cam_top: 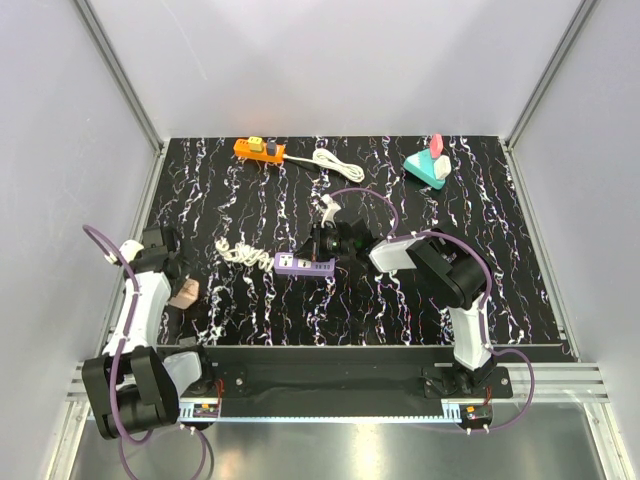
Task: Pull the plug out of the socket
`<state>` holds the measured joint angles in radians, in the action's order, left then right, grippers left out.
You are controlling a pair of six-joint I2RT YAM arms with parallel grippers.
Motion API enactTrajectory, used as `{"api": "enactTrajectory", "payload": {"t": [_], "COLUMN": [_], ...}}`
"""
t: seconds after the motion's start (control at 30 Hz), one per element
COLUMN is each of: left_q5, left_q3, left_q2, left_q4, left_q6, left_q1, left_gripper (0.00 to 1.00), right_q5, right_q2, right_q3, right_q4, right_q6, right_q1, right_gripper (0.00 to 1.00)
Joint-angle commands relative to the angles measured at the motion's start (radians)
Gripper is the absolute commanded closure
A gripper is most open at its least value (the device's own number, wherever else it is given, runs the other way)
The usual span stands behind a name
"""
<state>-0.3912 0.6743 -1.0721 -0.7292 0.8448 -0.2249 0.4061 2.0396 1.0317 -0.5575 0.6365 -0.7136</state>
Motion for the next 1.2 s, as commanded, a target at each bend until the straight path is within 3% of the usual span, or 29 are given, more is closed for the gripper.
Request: {"api": "enactTrajectory", "payload": {"t": [0.0, 0.3, 0.47, 0.6, 0.73, 0.9, 1.07, 1.17], "left_q5": [-0.040, -0.039, 0.011, 0.034, 0.201, 0.273, 0.483, 0.473], "left_q3": [0.041, 0.177, 0.243, 0.284, 0.370, 0.375, 0.399, 0.439], "left_q2": [0.021, 0.105, 0.182, 0.224, 0.164, 0.190, 0.132, 0.098], "left_q4": [0.030, -0.076, -0.102, -0.115, -0.118, -0.084, 0.028, 0.068], "left_q6": [0.004, -0.047, -0.062, -0.044, -0.090, -0.064, -0.102, -0.134], "left_q1": [-0.007, -0.004, 0.039, 0.155, 0.275, 0.482, 0.555, 0.614], "left_gripper": [0.01, 0.01, 0.01, 0.01, 0.01, 0.01, 0.01, 0.01], "right_q5": [-0.010, -0.001, -0.043, -0.076, -0.096, -0.194, -0.242, -0.314], "right_q2": [0.024, -0.050, -0.114, -0.251, -0.332, -0.548, -0.651, -0.693], "right_q3": [-0.042, -0.074, -0.009, 0.051, 0.119, -0.060, -0.157, -0.186], "right_q4": [0.133, 0.087, 0.208, 0.385, 0.652, 0.662, 0.709, 0.742], "right_q6": [-0.038, -0.011, -0.038, -0.101, -0.162, -0.143, -0.139, -0.146], "right_q1": [-0.020, -0.041, -0.050, -0.055, -0.053, -0.053, -0.038, -0.026], "right_gripper": [1.00, 1.00, 0.91, 0.78, 0.68, 0.50, 0.47, 0.41]}}
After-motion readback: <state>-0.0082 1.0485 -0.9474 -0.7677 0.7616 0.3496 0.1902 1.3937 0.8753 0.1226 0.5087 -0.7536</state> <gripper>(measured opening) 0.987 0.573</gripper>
